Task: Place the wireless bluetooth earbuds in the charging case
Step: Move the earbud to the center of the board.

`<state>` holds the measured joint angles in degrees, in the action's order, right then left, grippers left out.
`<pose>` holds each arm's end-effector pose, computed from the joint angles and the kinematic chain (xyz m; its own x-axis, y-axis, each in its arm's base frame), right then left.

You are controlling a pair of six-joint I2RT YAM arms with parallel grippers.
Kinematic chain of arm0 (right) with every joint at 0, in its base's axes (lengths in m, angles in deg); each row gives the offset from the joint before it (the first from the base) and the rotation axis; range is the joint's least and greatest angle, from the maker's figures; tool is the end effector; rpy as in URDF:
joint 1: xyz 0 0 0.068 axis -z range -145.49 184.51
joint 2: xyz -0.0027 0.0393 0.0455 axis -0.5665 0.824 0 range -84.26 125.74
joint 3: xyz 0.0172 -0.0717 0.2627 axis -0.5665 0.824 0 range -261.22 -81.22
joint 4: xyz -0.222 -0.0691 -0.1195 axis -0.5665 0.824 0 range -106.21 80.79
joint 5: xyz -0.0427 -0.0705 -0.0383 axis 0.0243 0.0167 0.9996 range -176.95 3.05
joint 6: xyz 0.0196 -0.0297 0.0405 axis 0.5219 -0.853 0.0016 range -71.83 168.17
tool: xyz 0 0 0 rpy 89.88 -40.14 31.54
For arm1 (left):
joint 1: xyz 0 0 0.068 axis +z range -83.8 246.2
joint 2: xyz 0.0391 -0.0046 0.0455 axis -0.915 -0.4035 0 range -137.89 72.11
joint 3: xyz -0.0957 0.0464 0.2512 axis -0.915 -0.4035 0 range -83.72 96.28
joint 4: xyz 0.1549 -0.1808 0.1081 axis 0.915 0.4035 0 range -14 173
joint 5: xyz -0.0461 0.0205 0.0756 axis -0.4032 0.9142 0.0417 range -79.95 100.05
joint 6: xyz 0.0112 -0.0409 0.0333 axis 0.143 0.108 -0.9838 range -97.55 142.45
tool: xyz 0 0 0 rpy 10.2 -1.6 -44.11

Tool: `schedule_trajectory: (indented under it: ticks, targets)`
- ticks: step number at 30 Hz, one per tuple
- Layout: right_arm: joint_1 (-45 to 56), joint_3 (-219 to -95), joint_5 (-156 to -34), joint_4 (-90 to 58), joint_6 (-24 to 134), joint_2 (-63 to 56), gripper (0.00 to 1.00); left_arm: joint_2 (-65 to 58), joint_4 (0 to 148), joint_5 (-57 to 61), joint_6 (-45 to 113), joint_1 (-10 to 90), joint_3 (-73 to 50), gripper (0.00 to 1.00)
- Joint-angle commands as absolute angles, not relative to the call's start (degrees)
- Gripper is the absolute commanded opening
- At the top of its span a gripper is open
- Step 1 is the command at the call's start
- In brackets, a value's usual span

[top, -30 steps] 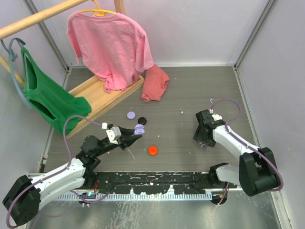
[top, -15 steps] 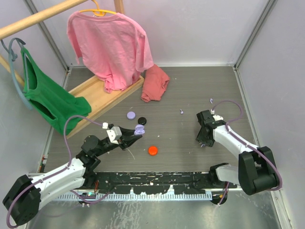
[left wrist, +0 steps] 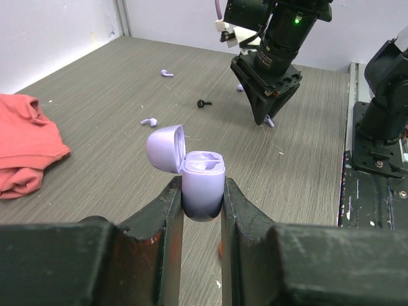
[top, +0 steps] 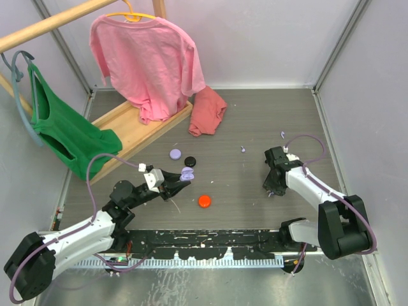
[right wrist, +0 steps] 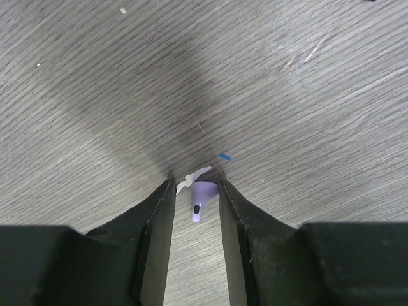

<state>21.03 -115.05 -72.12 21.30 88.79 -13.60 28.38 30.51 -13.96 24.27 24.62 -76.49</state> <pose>0.1907 0.0363 0.1594 -0.8137 0.4521 -0.3653 0.4896 0.8719 -0.0114 0.1153 -0.1218 0.2151 0.0879 -0.1168 -0.9893 0.9101 0.4131 0.0321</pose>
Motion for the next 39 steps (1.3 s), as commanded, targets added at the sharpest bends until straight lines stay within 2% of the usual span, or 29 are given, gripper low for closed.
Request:
schedule_trajectory:
  ticks: [1,10,13,17,20,31,39]
  targets:
    - [21.7,-114.4,-72.5,20.3,88.5,-13.1,0.39,29.2,28.0,-14.5,23.1,24.4,-76.2,0.01]
    - [21.8,-114.2,-73.7,20.0,88.1,-12.3,0.34,30.1,28.9,-14.5,22.9,24.4,-76.2,0.01]
    - [21.7,-114.1,-74.0,19.4,87.5,-12.5,0.27,30.4,29.1,-14.4,22.9,24.4,-76.1,0.01]
    - [21.7,-113.9,-82.3,16.0,87.0,-11.5,0.19,30.5,29.2,-14.3,22.9,24.4,-76.1,0.01]
    - [20.2,-114.6,-85.7,13.2,88.6,-10.1,0.17,30.8,29.4,-14.1,22.9,24.4,-76.1,0.01]
    - [9.9,-125.2,-80.3,12.9,91.1,-0.2,0.22,31.6,30.5,-13.6,22.7,24.4,-76.2,0.01]
    - [7.7,-126.4,-80.2,13.7,90.5,-0.7,0.37,32.0,30.7,-13.6,22.7,24.4,-76.1,0.01]
